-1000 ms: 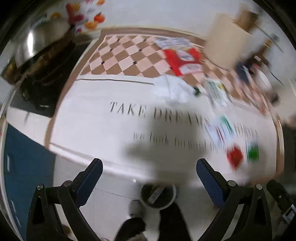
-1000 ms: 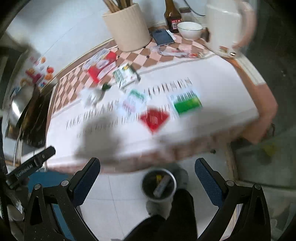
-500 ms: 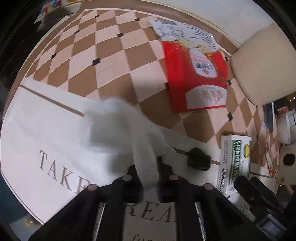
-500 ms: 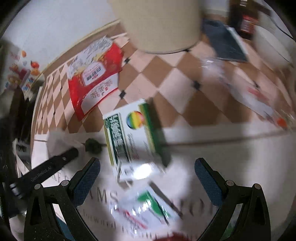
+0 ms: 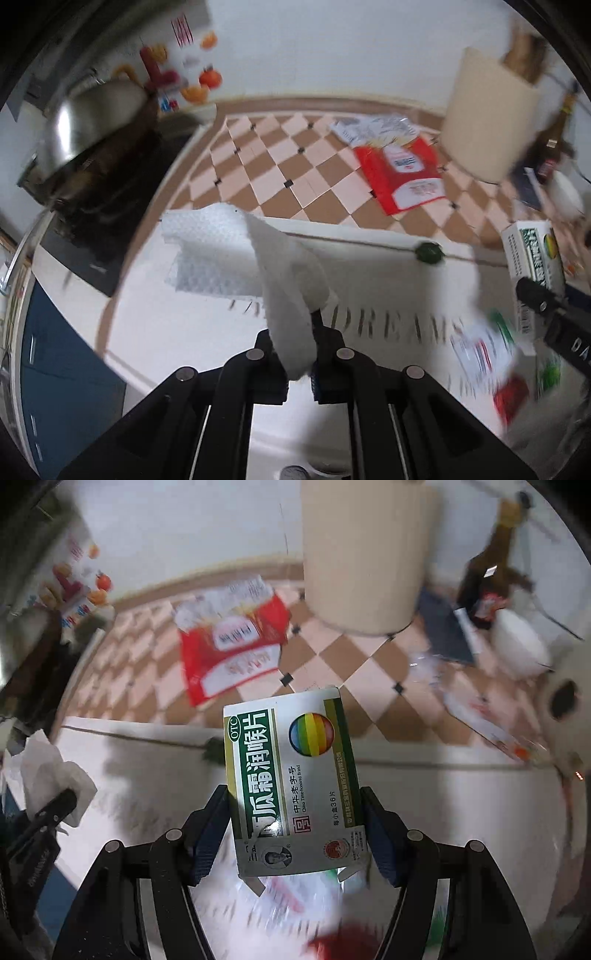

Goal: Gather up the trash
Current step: 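Grasp the white tissue with the left tool while the right grasps the green-white medicine box, then lower the tissue and green box over the bin and open both tools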

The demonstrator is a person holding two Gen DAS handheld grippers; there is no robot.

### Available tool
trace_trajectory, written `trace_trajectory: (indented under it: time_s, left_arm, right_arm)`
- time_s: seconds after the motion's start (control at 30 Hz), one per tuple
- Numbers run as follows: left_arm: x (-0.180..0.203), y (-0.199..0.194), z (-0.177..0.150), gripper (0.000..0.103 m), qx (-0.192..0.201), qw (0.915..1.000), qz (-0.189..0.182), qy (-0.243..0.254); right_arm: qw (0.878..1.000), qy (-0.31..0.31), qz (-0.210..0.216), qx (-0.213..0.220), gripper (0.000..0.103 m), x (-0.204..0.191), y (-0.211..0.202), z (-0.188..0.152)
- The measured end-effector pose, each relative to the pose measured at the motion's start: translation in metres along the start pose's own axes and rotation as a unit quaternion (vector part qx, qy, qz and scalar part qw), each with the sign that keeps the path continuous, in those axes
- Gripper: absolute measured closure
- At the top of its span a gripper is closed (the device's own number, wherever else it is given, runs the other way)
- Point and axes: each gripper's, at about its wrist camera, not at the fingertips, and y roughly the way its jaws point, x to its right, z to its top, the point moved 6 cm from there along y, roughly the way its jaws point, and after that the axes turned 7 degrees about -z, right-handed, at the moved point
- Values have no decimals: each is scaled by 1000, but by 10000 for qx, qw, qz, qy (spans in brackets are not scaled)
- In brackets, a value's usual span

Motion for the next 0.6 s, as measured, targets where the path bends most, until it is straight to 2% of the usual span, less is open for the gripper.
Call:
trace_trajectory:
  time_s: [0.07, 0.2, 0.3, 0.4, 0.53, 0.6]
  left_arm:
    - [1, -25, -10, 97, 131, 9997, -158, 92]
    - [4, -77, -51, 97, 327, 9972, -595, 298]
    - [3, -107, -83, 97, 382, 9947, -834, 460]
    - [4, -126, -111, 97, 376, 9929, -916, 653]
    - [12, -131, -151, 97, 307, 9898, -1087, 863]
    - [19, -118, -175, 97, 112, 9886, -1183, 924]
  right_arm:
    - [9997, 89, -65, 201, 32, 5, -34, -17]
    - [9975, 389, -223, 545, 32, 14, -106, -73]
    - [9941, 671, -370, 765, 32, 18, -158, -131]
    - [9917, 862, -417, 858, 32, 21, -199, -188]
    - [9916, 996, -377, 735, 33, 20, -218, -253]
    - [9924, 1070, -301, 523, 32, 20, -212, -289]
